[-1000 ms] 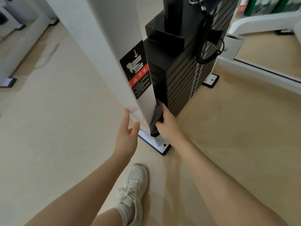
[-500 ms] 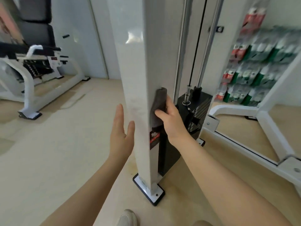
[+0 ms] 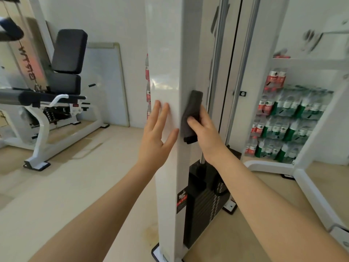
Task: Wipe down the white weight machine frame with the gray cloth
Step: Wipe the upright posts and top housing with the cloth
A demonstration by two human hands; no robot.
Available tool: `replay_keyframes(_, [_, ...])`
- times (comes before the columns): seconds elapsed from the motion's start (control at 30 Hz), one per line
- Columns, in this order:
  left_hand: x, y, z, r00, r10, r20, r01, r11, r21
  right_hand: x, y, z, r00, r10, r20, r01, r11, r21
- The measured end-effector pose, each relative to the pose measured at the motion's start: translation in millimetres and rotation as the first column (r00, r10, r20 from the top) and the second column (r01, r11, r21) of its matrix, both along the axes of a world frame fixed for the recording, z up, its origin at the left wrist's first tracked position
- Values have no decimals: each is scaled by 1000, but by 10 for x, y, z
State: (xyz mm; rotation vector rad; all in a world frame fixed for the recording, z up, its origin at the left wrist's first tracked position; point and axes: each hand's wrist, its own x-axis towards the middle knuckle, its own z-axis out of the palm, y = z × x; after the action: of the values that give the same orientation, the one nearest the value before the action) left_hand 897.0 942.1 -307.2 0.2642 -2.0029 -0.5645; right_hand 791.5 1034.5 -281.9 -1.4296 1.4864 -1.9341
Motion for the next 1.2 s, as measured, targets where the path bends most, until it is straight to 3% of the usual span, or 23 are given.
replay_keyframes(0.1, [-21,-3,-16,999,3,-33,-4,1000,-8,-13,11,-155,1000,-2,6,1,999,35])
replay_keyframes(0.23, [-60,-62,146,997,46,-54,-49,998,-46,-110,-40,141,1000,-11,-7,11,1000,-17])
replay_keyframes(0.4, [-125,-196,751,990,40,-136,-65,981,-182,-203,-182,870,1000,4,17,-2,987,-163])
replay_keyframes(0.53, [-196,-207,1555,981,20,-194,-84,942,-324,-157,-235,1698,997,5,76,12,975,-224])
replay_keyframes(0.63, [-203,-159,2206,978,-1,-210,-74,934,-349,-96,-225,2410,995,-12,103,36,971,-235])
replay_keyframes(0.83, [-75,-154,3286,996,29,-86,-64,898,-435,42,-122,3463,988,-88,125,103,987,-121])
replay_keyframes(1.0, [45,-126,3804,999,28,25,-14,894,-449,103,-136,4230,979,-104,175,124,987,-104])
replay_keyframes(1.2, [226,-135,4324,973,22,231,49,953,-299,249,-42,4302,960,-176,219,152,981,123])
